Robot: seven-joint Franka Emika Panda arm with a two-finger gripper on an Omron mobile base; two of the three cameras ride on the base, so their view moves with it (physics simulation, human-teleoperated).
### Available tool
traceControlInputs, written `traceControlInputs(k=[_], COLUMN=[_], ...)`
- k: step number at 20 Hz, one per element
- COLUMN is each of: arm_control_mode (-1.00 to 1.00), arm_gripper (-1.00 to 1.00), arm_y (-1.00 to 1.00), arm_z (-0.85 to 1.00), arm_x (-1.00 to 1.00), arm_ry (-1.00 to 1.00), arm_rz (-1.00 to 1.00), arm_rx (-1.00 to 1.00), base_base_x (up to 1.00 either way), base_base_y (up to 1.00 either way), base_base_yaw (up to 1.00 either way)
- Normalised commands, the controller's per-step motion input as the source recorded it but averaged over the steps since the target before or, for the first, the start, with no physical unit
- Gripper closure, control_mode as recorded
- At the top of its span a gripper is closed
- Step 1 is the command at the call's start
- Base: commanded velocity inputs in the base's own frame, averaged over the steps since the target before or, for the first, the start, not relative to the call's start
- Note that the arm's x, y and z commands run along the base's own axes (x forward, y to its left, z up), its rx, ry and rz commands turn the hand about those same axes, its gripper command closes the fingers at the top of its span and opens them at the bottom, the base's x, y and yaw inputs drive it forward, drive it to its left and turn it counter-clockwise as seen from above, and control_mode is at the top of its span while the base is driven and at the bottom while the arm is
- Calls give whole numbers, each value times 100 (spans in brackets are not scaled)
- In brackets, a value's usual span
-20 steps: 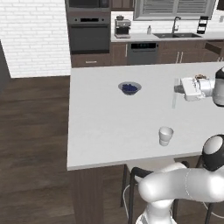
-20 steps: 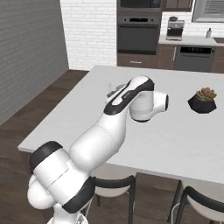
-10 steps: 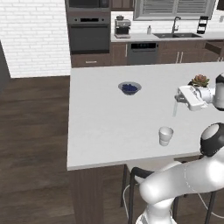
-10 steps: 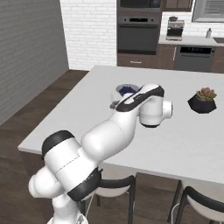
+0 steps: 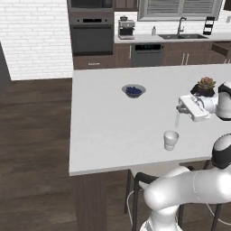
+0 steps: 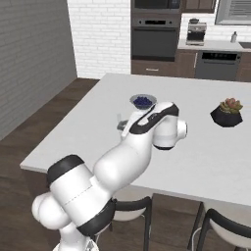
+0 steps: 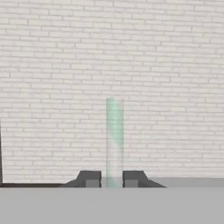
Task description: Take a straw from the drawer in front and place it inside the glass cup on the dining counter.
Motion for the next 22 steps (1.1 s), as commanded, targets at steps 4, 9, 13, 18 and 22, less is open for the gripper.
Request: traceControlInputs(k=[4, 9, 13, 18, 22], arm_control_mode=[-100, -100, -100, -100, -100], arm_gripper=[100, 100, 100, 100, 100], arm_y=[4, 0, 0, -4, -16], arm_z=[-24, -16, -16, -24, -18], arm_x=[-24, -5, 0, 2, 6], arm_ry=[0, 0, 0, 0, 0], arm_rz=[-4, -4, -1, -1, 0], arm_rx=[0, 0, 0, 0, 0], base_base_x=[0, 0, 0, 0, 0], base_base_y=[0, 0, 0, 0, 0], base_base_yaw=[0, 0, 0, 0, 0])
